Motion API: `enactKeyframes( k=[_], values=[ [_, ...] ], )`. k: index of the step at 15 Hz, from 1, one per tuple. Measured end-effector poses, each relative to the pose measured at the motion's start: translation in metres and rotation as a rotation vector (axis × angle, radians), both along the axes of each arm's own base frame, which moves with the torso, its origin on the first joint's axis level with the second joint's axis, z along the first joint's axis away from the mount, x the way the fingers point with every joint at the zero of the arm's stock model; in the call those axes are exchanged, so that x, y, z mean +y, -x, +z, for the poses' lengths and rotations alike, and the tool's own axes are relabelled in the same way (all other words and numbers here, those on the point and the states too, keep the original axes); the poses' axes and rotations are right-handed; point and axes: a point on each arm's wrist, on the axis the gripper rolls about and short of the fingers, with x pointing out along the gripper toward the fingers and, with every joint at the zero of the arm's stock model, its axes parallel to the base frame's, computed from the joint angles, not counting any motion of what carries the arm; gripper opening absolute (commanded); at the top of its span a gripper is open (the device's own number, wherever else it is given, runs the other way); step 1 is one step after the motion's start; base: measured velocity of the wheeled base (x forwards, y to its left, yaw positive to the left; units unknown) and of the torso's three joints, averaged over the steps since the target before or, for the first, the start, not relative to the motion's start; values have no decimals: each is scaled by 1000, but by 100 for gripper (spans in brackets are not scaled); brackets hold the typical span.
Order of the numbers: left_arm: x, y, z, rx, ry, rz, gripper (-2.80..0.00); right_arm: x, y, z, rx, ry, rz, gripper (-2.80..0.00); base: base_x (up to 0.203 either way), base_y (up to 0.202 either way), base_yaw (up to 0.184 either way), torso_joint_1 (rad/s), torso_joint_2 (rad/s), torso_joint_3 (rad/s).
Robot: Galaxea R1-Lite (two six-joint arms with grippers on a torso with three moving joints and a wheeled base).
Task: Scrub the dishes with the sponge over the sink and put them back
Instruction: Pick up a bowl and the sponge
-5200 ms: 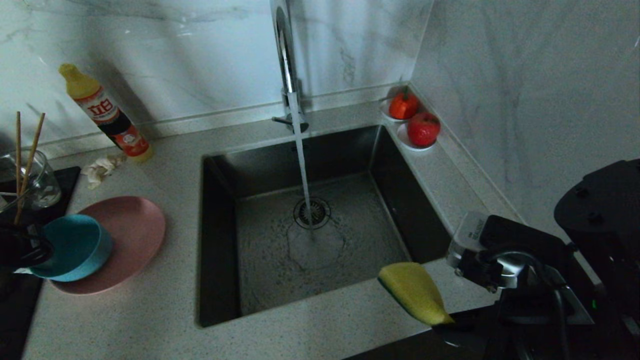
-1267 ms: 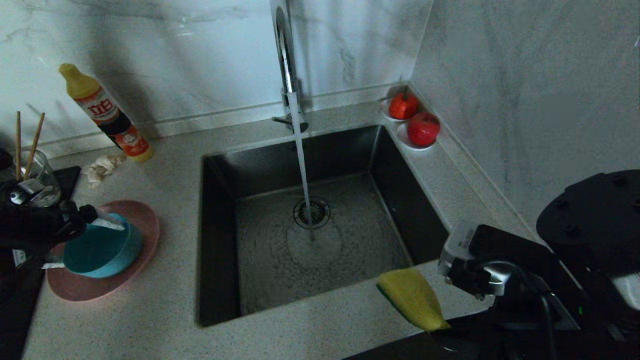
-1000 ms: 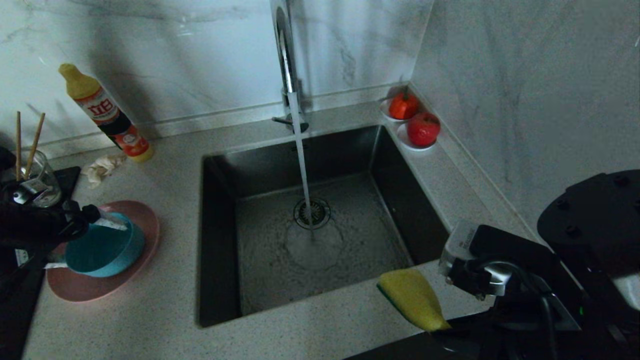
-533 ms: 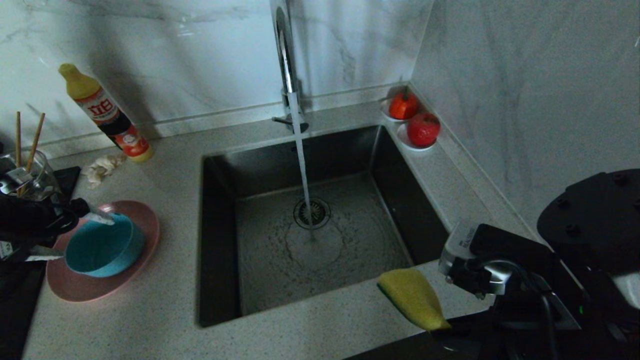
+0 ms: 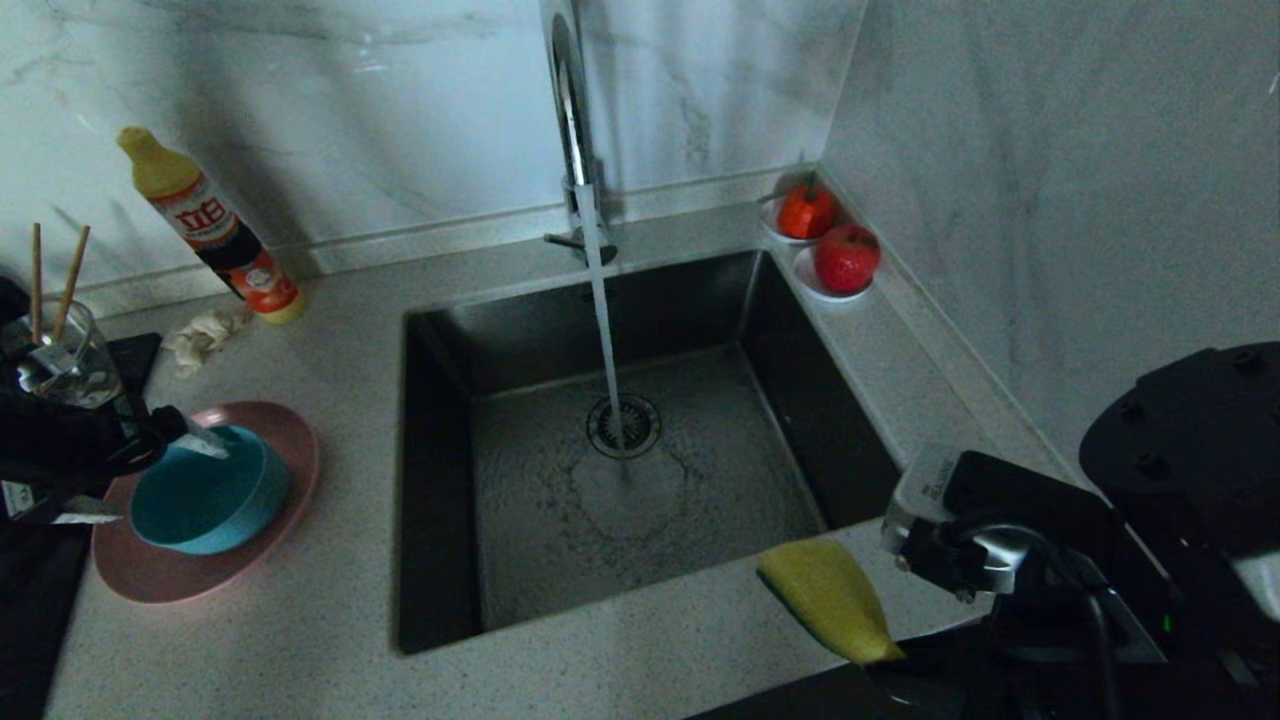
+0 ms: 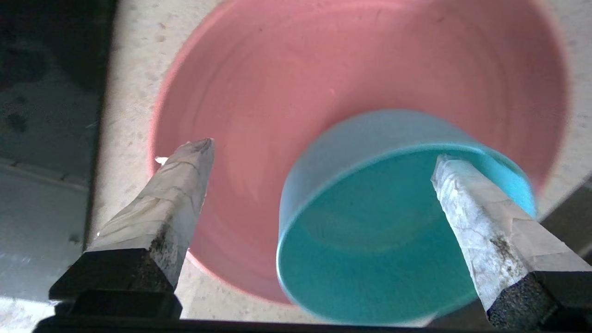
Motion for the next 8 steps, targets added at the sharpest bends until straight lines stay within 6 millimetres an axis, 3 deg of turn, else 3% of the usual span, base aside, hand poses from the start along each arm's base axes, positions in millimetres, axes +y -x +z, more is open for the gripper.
enactKeyframes(
  k=[8],
  values=[
    [-2,-12,-9,24,3,-16,0,-4,-3,-2,3,8,-22,-280,0,0,0,0,0,0]
  ],
)
